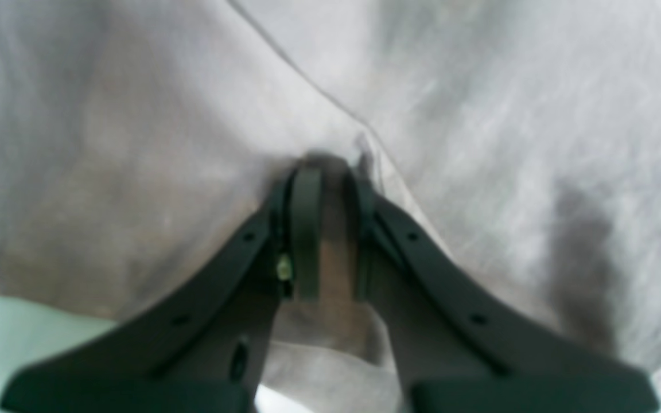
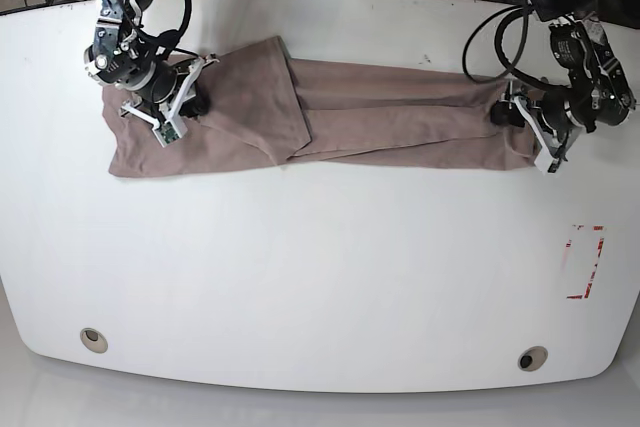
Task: Fold the T-shirt properly
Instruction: 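Grasp the opposite shirt end with the left gripper and fold it inward, then release the left gripper and regrasp the folded shirt near its middle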
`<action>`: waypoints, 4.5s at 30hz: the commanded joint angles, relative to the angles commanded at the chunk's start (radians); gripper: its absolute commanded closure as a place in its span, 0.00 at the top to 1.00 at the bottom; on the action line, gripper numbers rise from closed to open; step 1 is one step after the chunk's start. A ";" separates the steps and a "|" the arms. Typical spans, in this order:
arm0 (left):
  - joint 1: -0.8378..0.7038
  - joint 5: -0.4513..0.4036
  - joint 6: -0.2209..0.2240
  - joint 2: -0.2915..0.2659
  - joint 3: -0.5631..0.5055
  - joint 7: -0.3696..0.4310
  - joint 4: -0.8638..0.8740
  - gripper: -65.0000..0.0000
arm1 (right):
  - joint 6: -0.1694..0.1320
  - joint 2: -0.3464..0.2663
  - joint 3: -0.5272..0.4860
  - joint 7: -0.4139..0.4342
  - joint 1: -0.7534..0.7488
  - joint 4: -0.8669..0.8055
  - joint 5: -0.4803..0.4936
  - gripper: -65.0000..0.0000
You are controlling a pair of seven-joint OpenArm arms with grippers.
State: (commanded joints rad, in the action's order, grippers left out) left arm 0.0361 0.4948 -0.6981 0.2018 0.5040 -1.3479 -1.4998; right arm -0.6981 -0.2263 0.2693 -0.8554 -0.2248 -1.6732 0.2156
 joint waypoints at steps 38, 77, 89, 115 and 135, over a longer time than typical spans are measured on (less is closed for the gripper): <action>-0.017 -0.002 0.000 -0.230 -0.319 -0.048 -0.367 0.09 | 0.000 0.002 -0.017 0.000 -0.002 0.000 0.000 0.12; 0.003 0.003 0.000 -0.359 -0.473 -0.048 -0.256 0.28 | 0.000 0.000 -0.051 0.000 -0.002 0.000 0.000 0.12; 0.041 0.193 0.008 -0.359 -0.491 -0.048 -0.262 0.60 | 0.000 0.000 -0.089 0.000 0.002 -0.002 0.000 0.12; 0.029 0.100 0.010 -0.160 -0.391 0.017 -0.281 0.41 | 0.000 0.014 -0.087 -0.029 0.003 -0.133 -0.006 0.13; -0.034 0.003 0.004 -0.112 -0.371 0.129 -0.087 0.10 | 0.000 0.161 0.273 -0.402 0.215 -0.315 0.051 0.90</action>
State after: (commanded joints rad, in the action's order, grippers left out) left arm 0.0023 0.4979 -0.6943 0.0898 0.1327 -1.2190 -1.5873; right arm -0.6981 -0.0652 0.5424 -1.2574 -0.0100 -1.9878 0.2662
